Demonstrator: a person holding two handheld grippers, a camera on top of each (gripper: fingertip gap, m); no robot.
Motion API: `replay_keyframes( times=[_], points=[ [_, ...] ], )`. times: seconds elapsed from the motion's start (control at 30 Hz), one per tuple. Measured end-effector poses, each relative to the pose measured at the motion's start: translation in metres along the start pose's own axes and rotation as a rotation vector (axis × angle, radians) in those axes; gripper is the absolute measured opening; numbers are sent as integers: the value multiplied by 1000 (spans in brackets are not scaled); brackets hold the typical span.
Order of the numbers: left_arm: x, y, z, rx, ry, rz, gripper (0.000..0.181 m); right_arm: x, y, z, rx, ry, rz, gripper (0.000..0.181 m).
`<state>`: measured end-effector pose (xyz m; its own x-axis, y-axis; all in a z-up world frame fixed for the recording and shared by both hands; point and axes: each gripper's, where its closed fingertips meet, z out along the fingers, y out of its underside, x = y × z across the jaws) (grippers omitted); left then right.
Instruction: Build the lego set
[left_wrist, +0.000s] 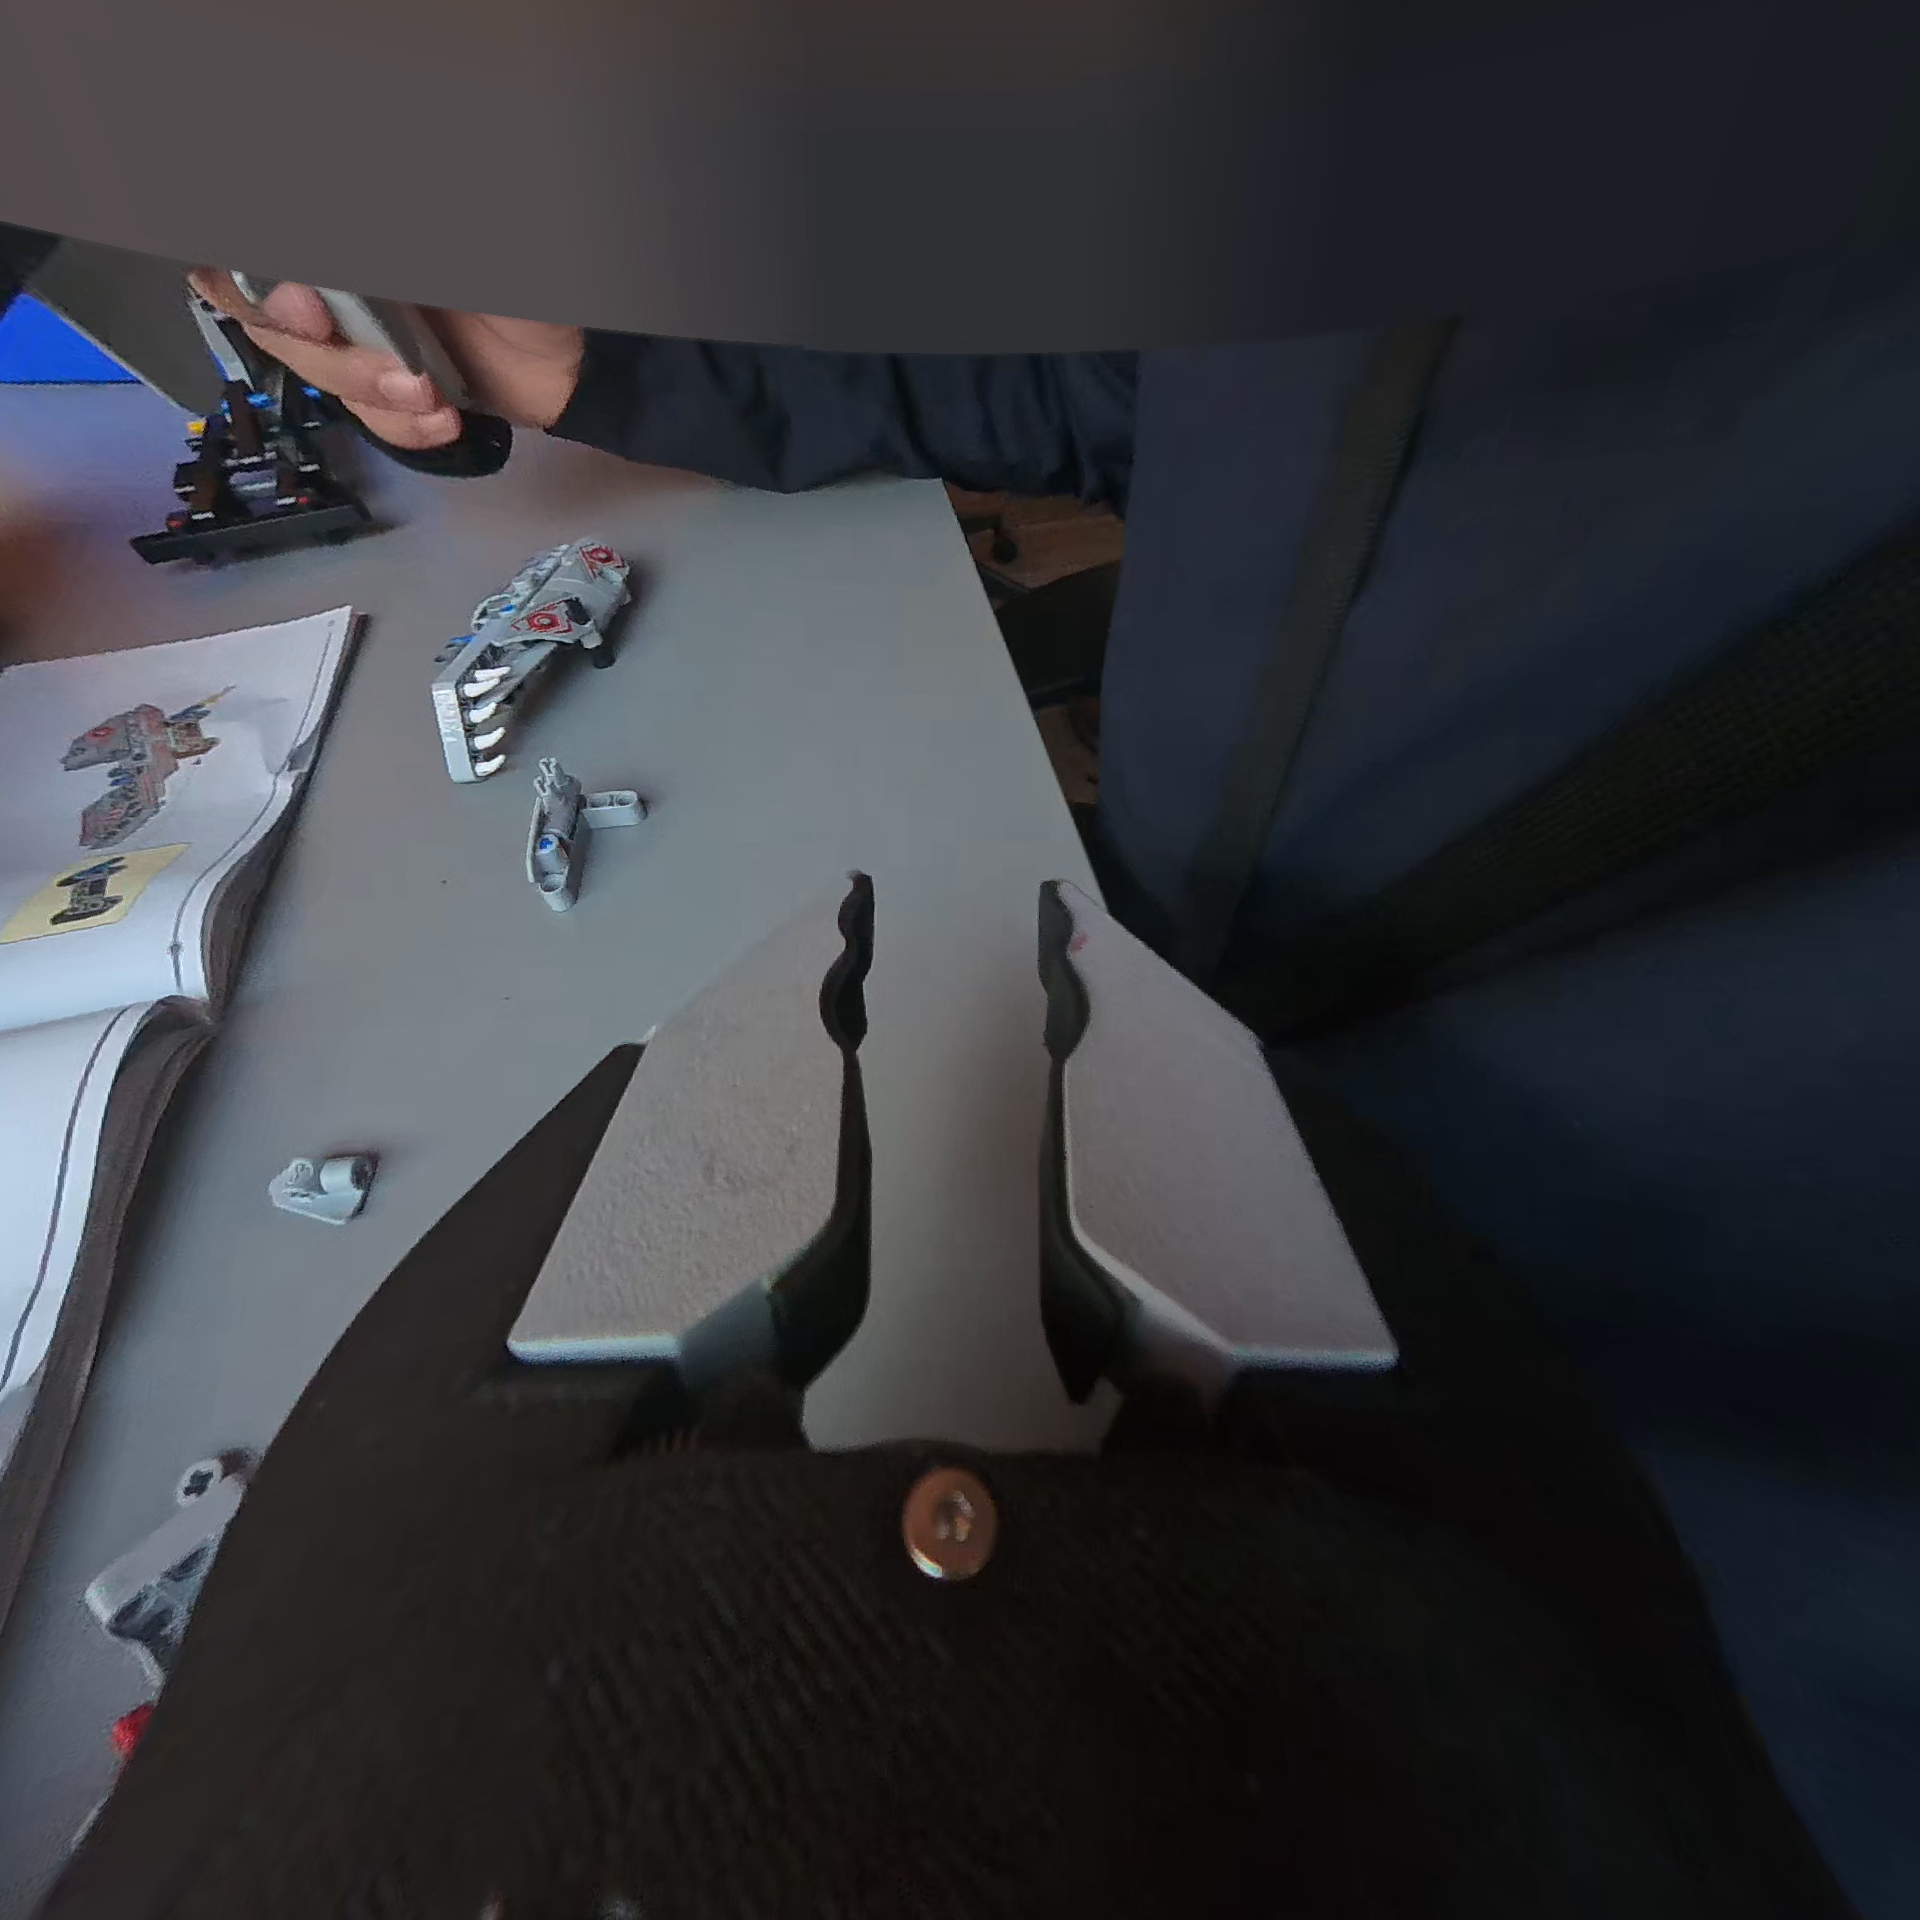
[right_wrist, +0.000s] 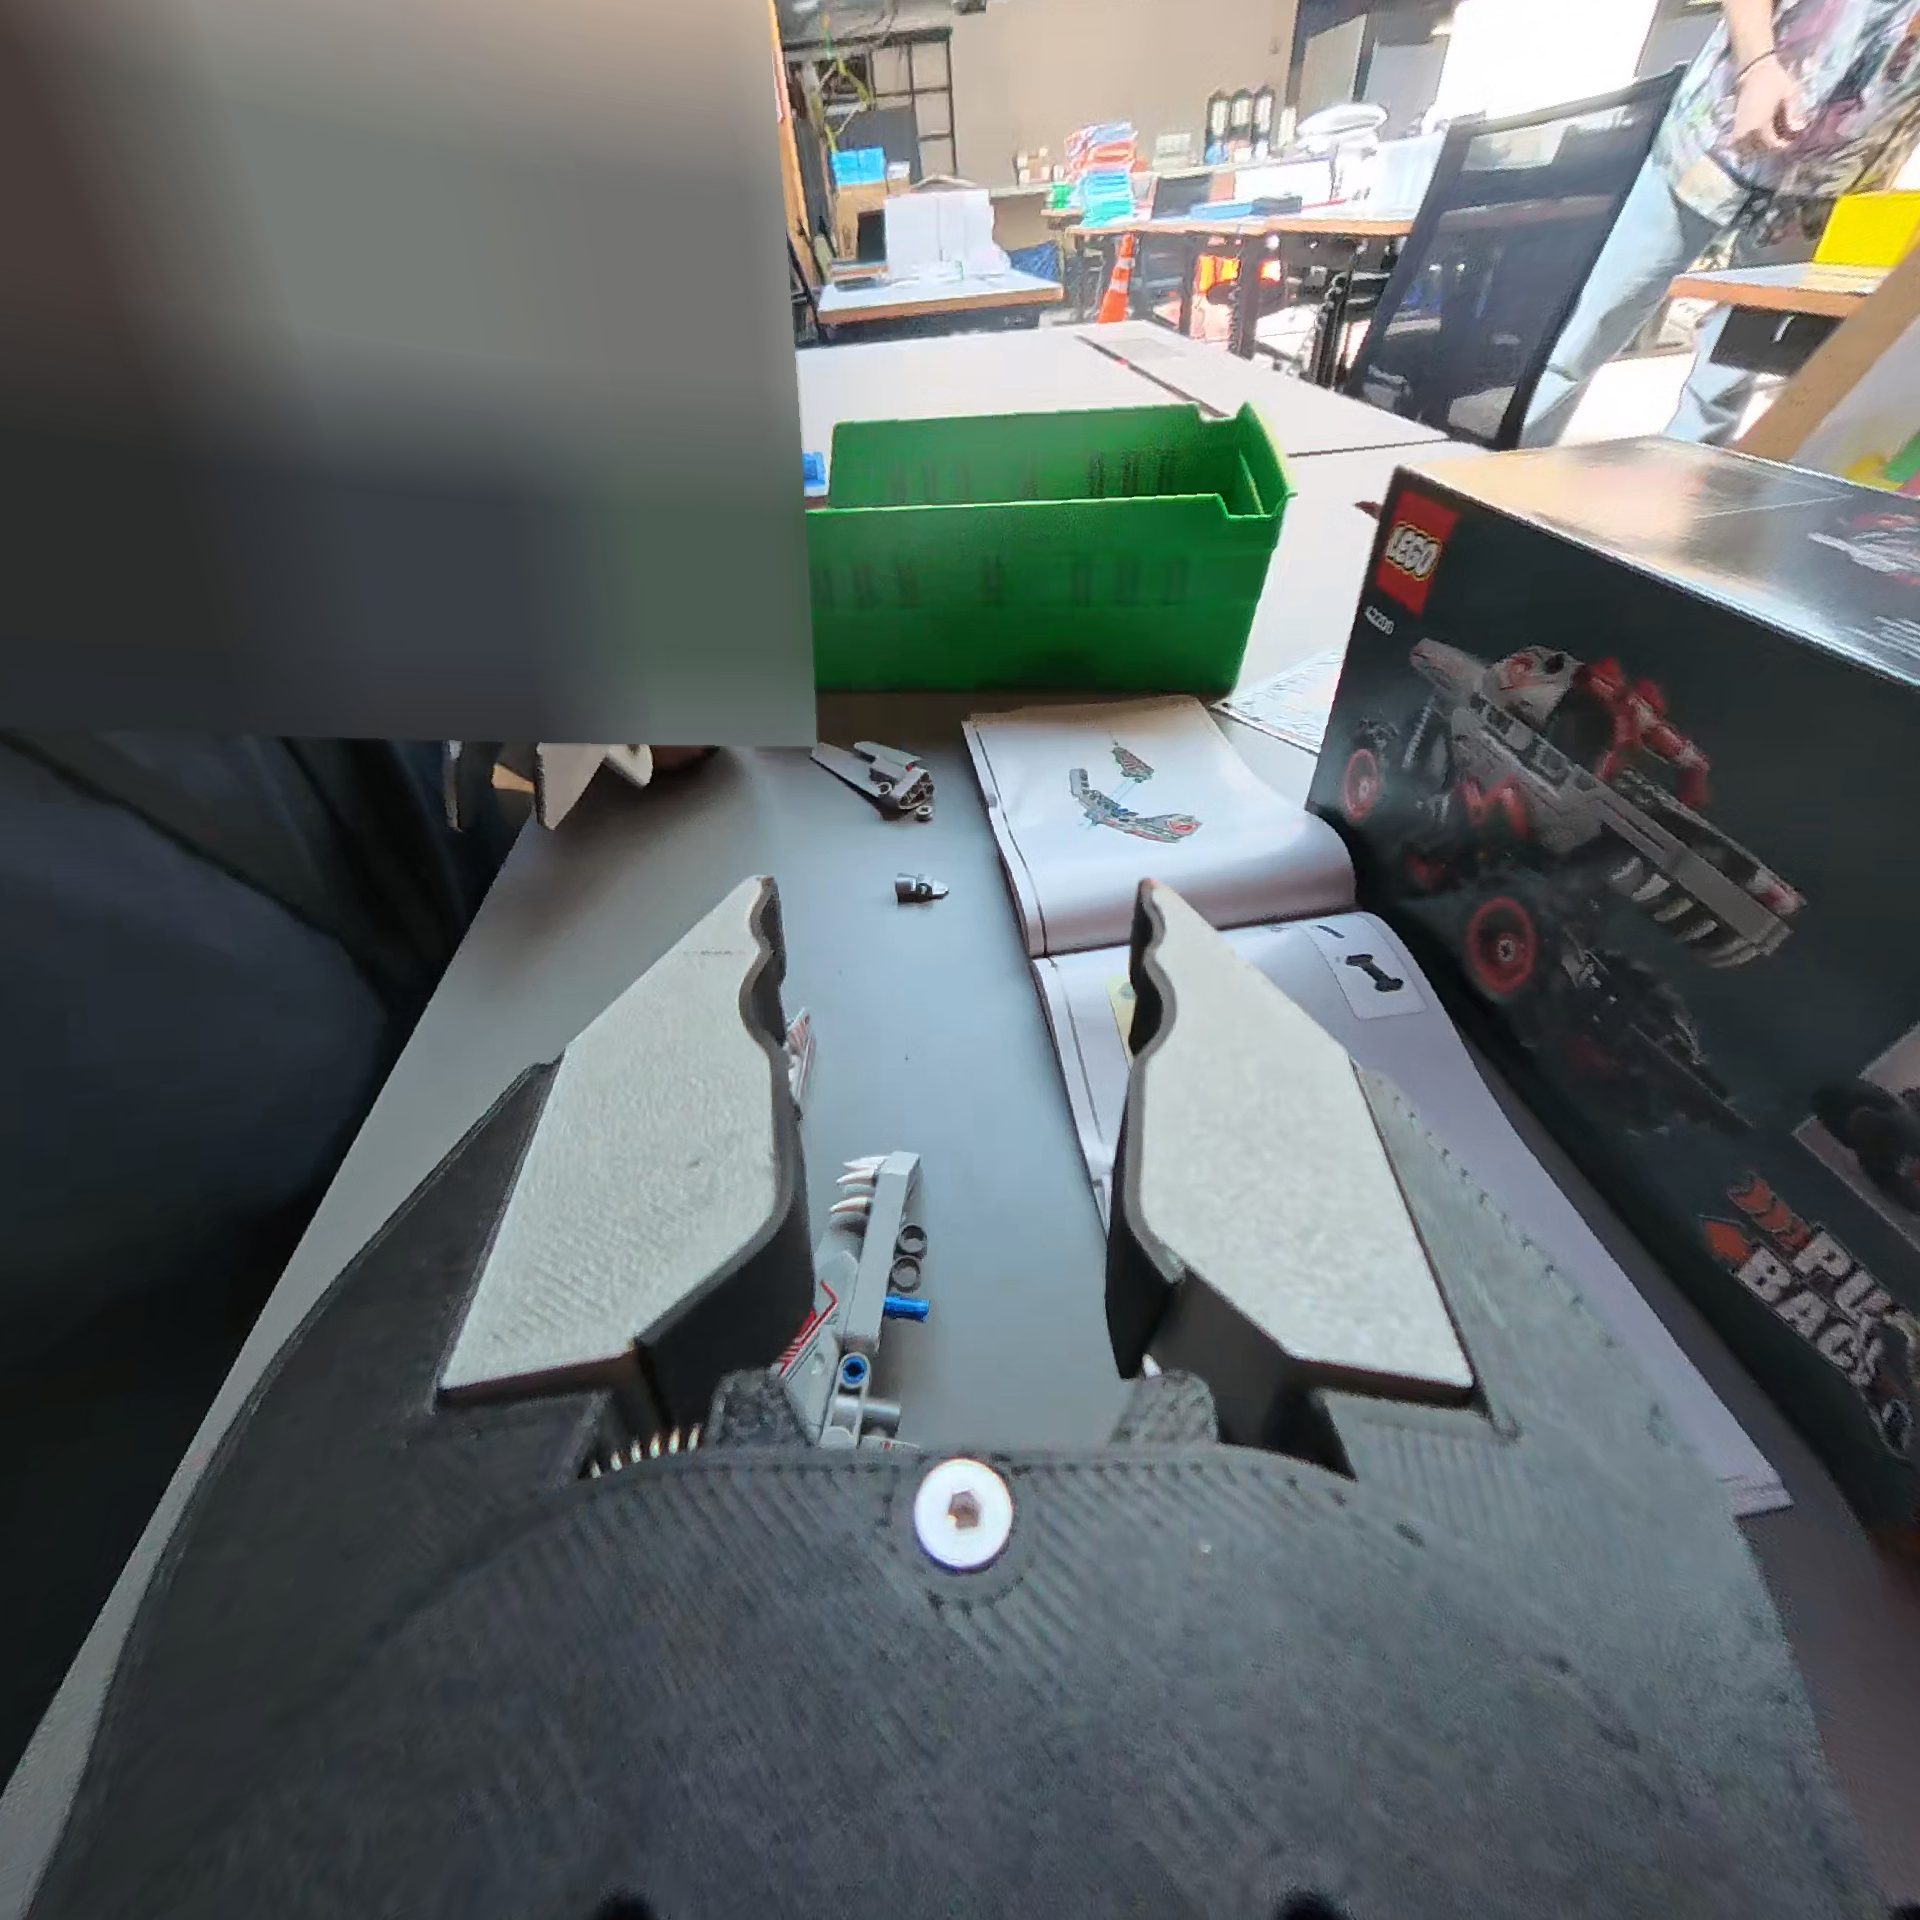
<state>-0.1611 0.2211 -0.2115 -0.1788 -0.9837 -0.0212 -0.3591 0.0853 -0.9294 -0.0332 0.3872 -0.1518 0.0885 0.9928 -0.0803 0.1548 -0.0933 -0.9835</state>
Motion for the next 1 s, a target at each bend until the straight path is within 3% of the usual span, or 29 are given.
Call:
replay_keyframes(
  times=[0.03, 0.27, 0.4, 0.53, 0.8, 1.0],
  points=[
    [-2, 1, 0, -2, -3, -12, 29, 5, -1, -1, 5, 18, 4, 65],
    [-19, -4, -10, 54, -4, -124, 29, 13, 7, 5, -52, 102, -64, 66],
    [-21, -5, -12, 70, 1, -151, 29, 25, 8, 2, -88, 225, -122, 64],
    [-18, -4, -10, 57, 6, -133, 29, 31, -10, -22, -31, 339, -173, 60],
    [-17, -3, -10, 50, 3, -123, 29, 27, -65, -93, 230, 561, -281, 51],
    [-17, -3, -9, 43, -7, -110, 28, 29, -68, -104, 278, 578, -255, 46]
  ],
)
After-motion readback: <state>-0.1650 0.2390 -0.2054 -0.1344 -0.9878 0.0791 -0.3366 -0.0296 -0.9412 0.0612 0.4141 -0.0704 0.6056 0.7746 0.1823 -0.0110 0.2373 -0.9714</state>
